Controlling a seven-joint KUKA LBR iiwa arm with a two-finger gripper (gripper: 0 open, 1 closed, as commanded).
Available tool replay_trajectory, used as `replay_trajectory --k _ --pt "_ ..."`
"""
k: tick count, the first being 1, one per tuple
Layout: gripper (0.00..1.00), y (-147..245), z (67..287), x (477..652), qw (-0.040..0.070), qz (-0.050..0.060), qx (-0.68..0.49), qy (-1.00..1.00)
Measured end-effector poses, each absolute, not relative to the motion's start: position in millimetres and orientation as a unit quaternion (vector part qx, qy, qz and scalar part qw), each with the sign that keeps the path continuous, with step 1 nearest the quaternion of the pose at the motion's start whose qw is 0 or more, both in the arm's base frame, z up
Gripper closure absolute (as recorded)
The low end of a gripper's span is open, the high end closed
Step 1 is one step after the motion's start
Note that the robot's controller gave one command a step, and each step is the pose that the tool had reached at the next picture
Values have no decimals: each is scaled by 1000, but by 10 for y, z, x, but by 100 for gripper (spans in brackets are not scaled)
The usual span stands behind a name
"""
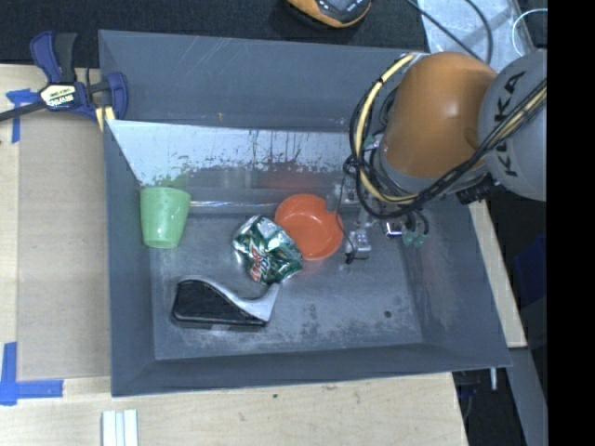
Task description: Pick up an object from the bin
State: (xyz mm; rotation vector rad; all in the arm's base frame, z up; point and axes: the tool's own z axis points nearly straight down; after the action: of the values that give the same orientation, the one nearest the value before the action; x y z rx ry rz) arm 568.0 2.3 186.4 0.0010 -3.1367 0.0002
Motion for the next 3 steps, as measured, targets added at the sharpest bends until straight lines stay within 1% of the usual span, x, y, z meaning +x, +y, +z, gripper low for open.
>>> replay_trajectory --k 1,2,3 --pt "0 22 1911 5698 -2 0 0 -1000" --pt "0 152 1209 5028 7 0 27 -1000" --pt "0 130 2107 5330 -6 0 19 -1000"
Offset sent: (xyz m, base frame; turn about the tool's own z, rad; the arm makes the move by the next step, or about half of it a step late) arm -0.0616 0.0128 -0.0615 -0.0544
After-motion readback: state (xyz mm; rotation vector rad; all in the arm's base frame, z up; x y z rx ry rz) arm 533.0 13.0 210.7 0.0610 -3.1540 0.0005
